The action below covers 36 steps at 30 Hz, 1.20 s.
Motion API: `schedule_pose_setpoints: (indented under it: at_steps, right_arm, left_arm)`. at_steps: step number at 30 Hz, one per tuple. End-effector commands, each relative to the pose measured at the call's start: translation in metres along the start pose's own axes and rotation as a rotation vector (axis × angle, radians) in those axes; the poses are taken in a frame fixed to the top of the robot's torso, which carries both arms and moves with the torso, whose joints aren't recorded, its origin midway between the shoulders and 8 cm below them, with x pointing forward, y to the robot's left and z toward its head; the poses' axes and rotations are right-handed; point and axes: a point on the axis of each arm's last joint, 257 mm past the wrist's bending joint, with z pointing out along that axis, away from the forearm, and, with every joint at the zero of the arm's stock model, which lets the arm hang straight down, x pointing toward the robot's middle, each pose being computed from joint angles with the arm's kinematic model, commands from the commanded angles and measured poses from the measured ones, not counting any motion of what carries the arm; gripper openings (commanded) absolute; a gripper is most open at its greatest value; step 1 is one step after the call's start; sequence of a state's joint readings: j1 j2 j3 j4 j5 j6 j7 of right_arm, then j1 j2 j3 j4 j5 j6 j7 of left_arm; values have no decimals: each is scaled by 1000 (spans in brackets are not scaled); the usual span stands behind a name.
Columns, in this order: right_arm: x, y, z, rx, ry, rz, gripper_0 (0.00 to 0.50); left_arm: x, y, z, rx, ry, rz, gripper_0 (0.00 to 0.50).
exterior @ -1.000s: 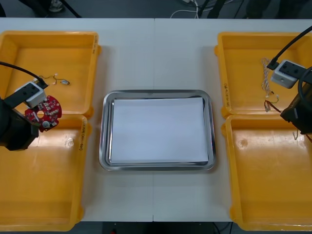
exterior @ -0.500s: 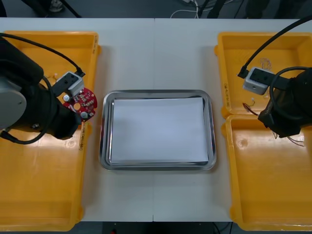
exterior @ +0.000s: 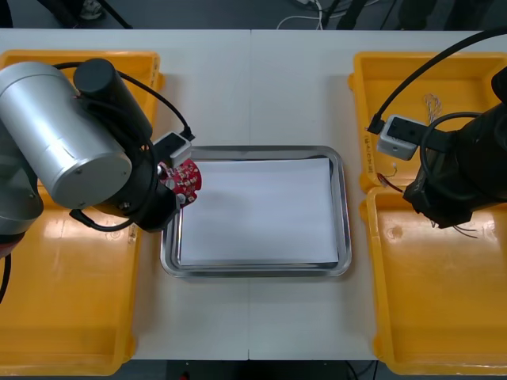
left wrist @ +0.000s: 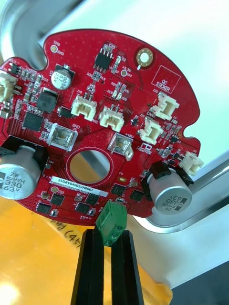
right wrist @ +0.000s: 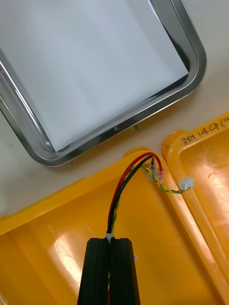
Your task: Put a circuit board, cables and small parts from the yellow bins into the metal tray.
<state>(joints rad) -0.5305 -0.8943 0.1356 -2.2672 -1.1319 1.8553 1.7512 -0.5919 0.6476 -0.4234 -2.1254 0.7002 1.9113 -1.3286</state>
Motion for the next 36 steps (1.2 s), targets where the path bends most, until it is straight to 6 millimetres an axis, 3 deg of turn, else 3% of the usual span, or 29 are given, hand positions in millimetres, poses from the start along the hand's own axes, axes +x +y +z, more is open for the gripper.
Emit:
schedule_pose_setpoints:
  at_steps: [1, 16, 25, 36]
  right_arm:
    - [-17, 9, -4, 1, -21, -86, 0]
    - [-24, 18, -1, -6, 4, -160, 0]
    - [-22, 19, 1, -9, 17, -172, 0]
    - [-19, 18, 1, -6, 31, -172, 0]
  left_arm:
    - [-20, -16, 6, -13, -36, 22, 0]
    - [-29, -62, 52, 29, -51, 40, 0]
    - [-27, -67, 71, 35, -45, 41, 0]
    - [-21, -68, 75, 45, -29, 34, 2]
